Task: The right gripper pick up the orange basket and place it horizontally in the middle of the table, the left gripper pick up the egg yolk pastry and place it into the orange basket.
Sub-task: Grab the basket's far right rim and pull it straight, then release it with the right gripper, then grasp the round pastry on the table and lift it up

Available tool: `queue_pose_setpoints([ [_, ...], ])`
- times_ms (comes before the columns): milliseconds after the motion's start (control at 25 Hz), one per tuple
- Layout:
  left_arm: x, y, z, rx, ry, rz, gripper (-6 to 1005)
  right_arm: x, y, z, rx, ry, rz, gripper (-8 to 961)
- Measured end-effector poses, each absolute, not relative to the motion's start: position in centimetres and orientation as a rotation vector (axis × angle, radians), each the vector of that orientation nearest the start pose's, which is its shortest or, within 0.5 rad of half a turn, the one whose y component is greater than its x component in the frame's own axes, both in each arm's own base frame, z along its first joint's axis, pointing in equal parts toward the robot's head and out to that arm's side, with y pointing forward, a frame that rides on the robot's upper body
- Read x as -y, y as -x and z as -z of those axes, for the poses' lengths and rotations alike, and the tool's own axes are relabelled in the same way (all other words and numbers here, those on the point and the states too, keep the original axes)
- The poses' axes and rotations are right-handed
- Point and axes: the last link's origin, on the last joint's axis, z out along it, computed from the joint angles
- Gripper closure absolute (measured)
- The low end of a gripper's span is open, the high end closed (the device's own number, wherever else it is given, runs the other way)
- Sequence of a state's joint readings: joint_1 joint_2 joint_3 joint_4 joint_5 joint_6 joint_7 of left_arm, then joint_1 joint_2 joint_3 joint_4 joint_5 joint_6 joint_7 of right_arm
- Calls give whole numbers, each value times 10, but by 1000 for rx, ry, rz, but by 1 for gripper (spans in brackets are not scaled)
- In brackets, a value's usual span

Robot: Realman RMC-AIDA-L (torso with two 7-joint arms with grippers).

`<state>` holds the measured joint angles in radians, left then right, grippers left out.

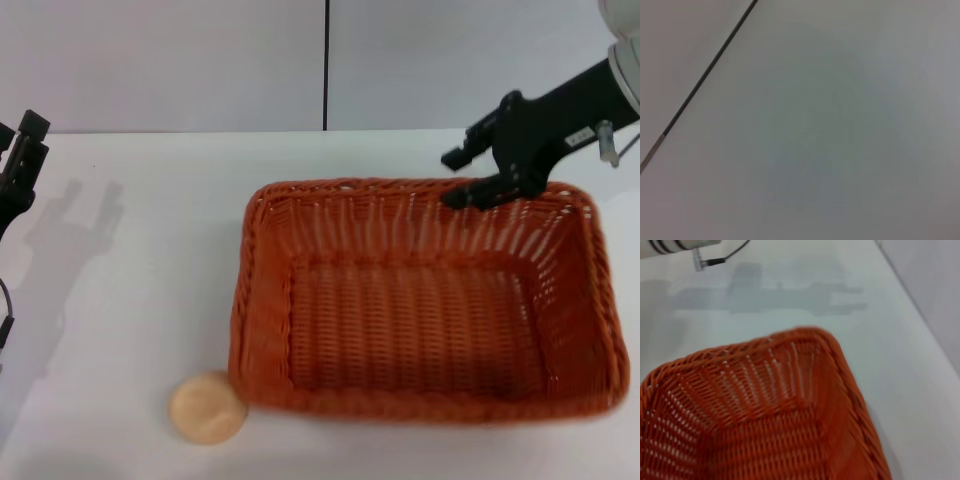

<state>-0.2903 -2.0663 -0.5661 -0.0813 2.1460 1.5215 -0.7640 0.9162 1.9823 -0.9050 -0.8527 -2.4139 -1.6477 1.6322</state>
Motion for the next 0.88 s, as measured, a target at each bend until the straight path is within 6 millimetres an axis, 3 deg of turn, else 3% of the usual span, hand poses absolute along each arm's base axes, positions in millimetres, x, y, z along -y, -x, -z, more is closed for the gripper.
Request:
queue_pose_setpoints([
  [200,-264,343,-4,869,1507,1226,409,-421,-155,-37,-73,2911,58,499],
  [360,-266,342,-3,870,1510,1221,410,-429,-158,-49,-41,2752,-122,449],
  [520,-265,343,-6,856,1519,1218,411,-429,-172,-70,-100,2527,-413,437],
  [720,-259,349,-23,801,1551,1228,412,-410,-220,-108,-359,2191,-806,437],
  [880,-254,356,-44,772,1626,1231,413,-380,-278,-133,-557,1882,-1032,437],
])
